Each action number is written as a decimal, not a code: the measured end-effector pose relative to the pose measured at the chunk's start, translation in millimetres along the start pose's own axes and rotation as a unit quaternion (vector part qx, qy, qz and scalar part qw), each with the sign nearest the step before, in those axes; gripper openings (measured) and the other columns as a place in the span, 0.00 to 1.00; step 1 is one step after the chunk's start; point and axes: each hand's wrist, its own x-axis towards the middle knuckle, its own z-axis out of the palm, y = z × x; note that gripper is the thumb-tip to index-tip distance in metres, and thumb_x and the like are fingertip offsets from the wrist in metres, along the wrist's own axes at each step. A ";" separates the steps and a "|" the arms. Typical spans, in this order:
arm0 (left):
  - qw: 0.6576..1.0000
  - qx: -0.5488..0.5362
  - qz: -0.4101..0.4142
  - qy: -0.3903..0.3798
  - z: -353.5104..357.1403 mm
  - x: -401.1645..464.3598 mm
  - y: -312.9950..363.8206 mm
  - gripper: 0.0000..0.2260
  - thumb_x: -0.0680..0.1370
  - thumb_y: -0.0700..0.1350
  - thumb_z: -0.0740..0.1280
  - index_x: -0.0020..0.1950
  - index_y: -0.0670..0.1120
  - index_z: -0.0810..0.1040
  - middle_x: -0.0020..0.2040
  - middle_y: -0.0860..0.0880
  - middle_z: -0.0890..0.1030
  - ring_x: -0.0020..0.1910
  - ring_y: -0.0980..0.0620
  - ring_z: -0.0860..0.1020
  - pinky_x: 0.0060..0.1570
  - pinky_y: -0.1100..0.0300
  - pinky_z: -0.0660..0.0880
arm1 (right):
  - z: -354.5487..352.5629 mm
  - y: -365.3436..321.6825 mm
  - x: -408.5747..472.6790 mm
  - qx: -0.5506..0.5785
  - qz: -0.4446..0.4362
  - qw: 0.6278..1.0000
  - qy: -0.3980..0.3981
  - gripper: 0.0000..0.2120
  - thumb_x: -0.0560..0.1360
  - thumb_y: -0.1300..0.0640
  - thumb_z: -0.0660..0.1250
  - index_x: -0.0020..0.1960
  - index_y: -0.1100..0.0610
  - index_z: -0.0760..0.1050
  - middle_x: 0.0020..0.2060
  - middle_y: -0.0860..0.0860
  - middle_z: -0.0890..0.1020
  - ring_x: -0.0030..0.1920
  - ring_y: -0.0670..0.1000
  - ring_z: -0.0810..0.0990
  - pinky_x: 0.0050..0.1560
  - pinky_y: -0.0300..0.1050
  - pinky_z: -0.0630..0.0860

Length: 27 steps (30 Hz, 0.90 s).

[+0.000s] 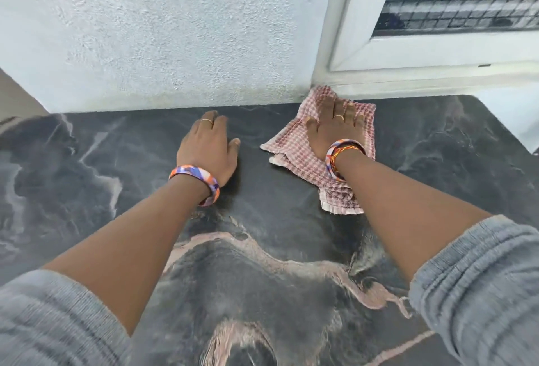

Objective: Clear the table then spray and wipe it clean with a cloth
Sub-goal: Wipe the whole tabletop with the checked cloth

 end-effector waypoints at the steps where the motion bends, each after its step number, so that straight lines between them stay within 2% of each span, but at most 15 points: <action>1: 1.000 0.001 -0.006 0.003 -2.5 0.1 -7.4 0.20 0.78 0.47 0.59 0.69 0.40 0.65 0.73 0.42 0.63 0.71 0.42 0.63 0.66 0.50 0.64 | -0.1 -2.2 2.4 -0.006 -0.001 1.000 0.001 0.30 0.81 0.47 0.46 0.78 0.59 0.42 0.77 0.58 0.48 0.77 0.61 0.47 0.76 0.57 0.44; 9: 0.996 0.004 -0.086 0.000 -26.0 -15.5 -88.3 0.19 0.79 0.46 0.58 0.68 0.39 0.66 0.73 0.41 0.63 0.71 0.41 0.63 0.65 0.48 0.64 | 3.6 -44.7 -9.9 -0.026 -0.024 0.999 -0.016 0.29 0.81 0.48 0.46 0.78 0.58 0.44 0.77 0.58 0.47 0.77 0.59 0.46 0.76 0.54 0.44; 17: 0.993 0.000 -0.115 0.032 -55.8 -34.1 -178.2 0.17 0.79 0.45 0.57 0.65 0.39 0.69 0.72 0.41 0.65 0.70 0.41 0.64 0.66 0.48 0.64 | 30.1 -184.1 -43.6 -0.022 -0.112 0.993 -0.017 0.29 0.81 0.48 0.47 0.78 0.59 0.45 0.77 0.60 0.48 0.77 0.60 0.47 0.77 0.55 0.44; 21: 0.988 0.007 -0.145 0.055 -70.9 -40.8 -221.4 0.17 0.79 0.45 0.58 0.66 0.39 0.69 0.71 0.41 0.66 0.70 0.41 0.65 0.66 0.47 0.64 | 40.0 -241.3 -56.4 -0.013 -0.091 0.996 -0.019 0.30 0.81 0.47 0.47 0.77 0.61 0.45 0.77 0.61 0.47 0.77 0.62 0.46 0.77 0.57 0.42; 27: 0.977 0.003 -0.200 0.077 -87.0 -55.6 -274.9 0.17 0.79 0.44 0.58 0.66 0.40 0.69 0.69 0.39 0.69 0.66 0.37 0.68 0.62 0.44 0.67 | 59.5 -339.0 -83.1 -0.006 -0.230 0.973 -0.022 0.30 0.80 0.48 0.48 0.77 0.60 0.46 0.77 0.61 0.48 0.77 0.61 0.47 0.76 0.56 0.43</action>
